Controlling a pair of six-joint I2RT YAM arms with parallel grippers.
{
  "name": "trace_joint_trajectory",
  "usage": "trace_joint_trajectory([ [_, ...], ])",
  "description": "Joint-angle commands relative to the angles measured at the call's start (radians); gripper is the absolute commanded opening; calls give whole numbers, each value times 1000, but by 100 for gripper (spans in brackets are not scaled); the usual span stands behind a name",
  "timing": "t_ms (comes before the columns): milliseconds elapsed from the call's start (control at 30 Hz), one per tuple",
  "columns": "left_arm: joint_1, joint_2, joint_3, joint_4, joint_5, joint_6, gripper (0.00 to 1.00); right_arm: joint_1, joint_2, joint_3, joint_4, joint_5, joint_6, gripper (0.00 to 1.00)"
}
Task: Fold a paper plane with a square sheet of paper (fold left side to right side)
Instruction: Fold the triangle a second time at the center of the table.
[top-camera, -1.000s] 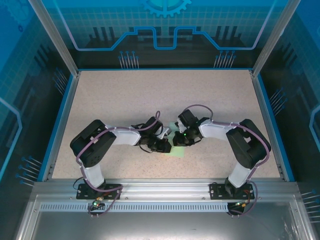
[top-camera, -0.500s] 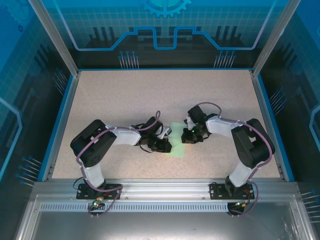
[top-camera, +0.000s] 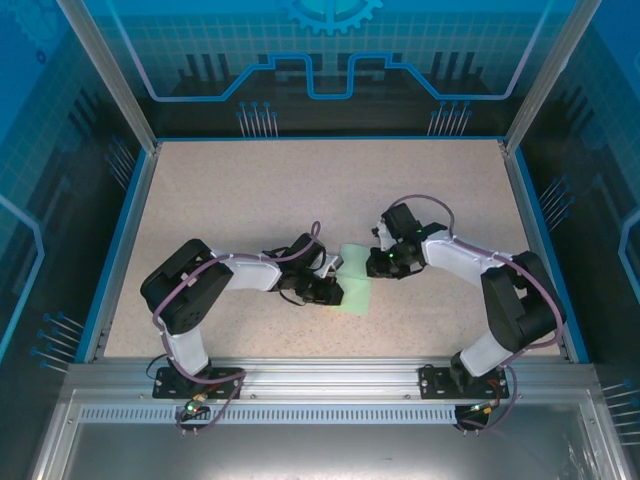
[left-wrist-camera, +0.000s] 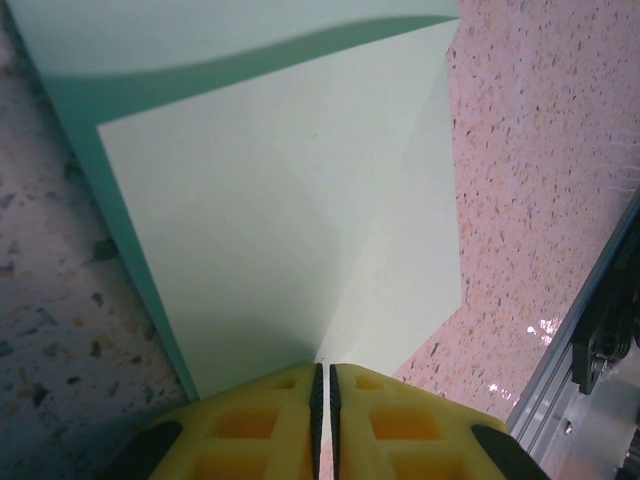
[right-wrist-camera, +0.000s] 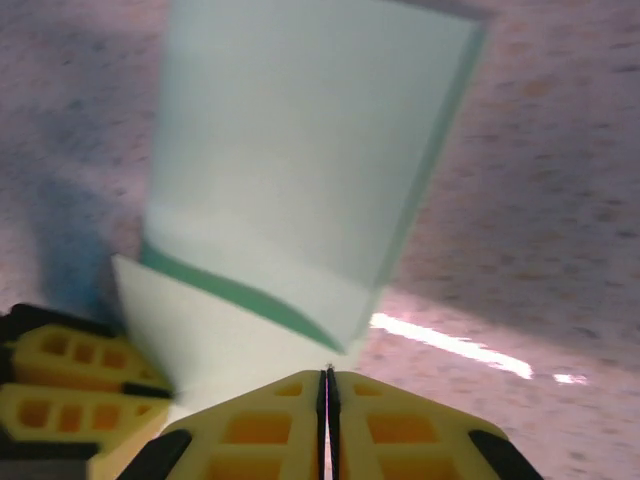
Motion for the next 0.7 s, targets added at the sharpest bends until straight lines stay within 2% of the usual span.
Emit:
trace_joint_trajectory([
  [0,5,24,-39,-64,-22,0,14,40,62,28,24,-65,29,12],
  [267,5,5,-17,-85,-23,9,14,46,177,77,-45,-24,3,12],
  [667,-22,6,117,-131,27,-1,15,49,201,70,-84,38,-10,12],
])
